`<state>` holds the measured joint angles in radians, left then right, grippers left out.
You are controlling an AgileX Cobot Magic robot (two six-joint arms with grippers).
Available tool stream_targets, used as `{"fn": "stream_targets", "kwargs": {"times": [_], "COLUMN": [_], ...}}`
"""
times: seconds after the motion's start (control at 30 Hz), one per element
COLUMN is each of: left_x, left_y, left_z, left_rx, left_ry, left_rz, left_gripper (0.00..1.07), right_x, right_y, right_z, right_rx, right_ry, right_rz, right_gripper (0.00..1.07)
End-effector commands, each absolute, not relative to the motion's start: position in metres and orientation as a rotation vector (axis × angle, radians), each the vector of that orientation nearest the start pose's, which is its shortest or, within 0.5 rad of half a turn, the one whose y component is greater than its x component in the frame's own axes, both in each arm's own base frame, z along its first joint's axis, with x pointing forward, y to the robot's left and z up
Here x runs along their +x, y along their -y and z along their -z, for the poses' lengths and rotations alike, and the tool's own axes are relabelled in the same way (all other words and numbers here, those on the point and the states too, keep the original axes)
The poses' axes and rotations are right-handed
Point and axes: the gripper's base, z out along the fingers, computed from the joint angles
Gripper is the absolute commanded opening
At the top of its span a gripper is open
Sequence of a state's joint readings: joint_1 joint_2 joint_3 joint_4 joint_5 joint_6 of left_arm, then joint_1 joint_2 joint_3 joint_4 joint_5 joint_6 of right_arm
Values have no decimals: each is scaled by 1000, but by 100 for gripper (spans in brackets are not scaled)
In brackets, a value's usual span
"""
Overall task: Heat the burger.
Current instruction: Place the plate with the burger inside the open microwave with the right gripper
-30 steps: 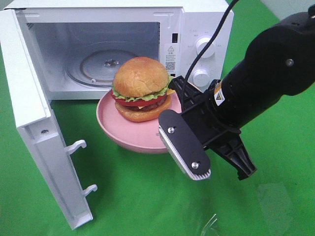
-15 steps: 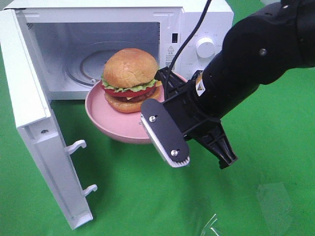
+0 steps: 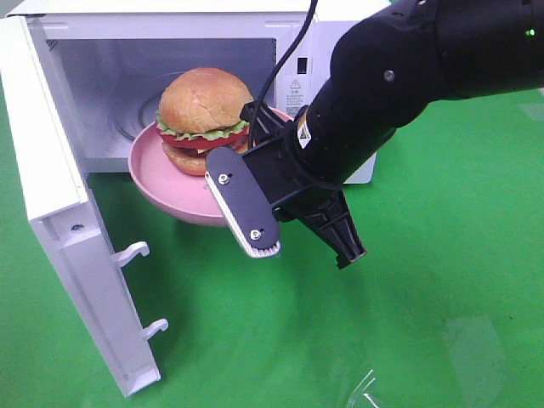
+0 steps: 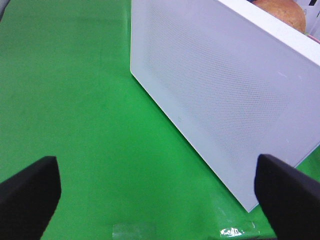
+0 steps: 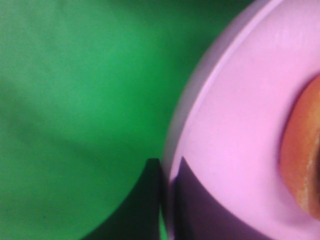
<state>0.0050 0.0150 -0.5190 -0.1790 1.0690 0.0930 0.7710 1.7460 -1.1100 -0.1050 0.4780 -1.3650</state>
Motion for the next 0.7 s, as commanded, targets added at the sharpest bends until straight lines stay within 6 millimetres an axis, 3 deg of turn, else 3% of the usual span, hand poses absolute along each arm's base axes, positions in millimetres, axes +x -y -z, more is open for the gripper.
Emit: {"fn": "stream_targets", "kwargs": {"times": [0.03, 0.7], "left_x": [-6, -6], "left_y": [15, 15], "left_z": [-283, -283], "left_rx": [100, 100], "left_ry": [-2034, -2034], "left_rz": [162, 162], "left_gripper": [98, 98], "right_x": [267, 298], "right_y": [-254, -288], "right_z": [-213, -208], "right_rx": [-2283, -2268], "right_ry": [-1130, -1146], "right_rz": [336, 334], "right_gripper": [0, 0]}}
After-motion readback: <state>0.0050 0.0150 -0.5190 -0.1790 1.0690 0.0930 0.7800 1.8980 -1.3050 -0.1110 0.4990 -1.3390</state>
